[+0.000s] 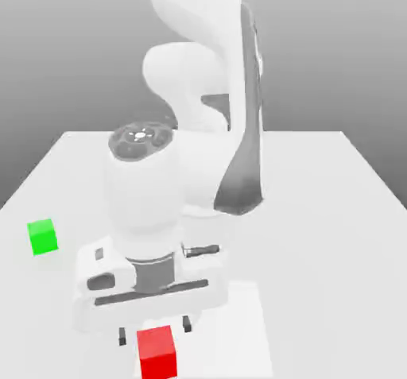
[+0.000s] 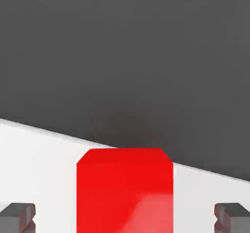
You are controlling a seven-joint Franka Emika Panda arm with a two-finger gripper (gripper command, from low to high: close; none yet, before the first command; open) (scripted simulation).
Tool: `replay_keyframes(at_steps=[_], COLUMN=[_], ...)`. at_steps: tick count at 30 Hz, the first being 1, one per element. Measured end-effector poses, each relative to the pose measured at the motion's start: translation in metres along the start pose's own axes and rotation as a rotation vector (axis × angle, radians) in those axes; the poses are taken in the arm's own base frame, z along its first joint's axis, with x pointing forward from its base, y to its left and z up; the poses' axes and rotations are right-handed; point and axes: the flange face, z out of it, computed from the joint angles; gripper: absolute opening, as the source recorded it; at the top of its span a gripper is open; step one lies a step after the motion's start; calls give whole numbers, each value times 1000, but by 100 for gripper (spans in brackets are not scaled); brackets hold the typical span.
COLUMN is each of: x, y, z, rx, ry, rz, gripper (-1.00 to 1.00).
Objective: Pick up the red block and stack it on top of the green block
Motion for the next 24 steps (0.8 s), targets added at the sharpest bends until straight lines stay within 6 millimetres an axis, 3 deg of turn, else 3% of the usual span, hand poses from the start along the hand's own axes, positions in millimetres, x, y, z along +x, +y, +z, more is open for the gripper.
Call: replay_keyframes(at_steps=[7, 12, 13, 19, 21, 24], x=[0, 0, 2, 9, 1, -23], y=[0, 0, 11, 149, 207, 275], z=[3, -47, -56, -85, -91, -97], rx=[-1, 0, -2, -25, -28, -29], ry=[-1, -1, -1, 2, 0, -5], rz=[0, 0, 8, 99, 158, 214], gripper=[-100, -100, -100, -100, -100, -100])
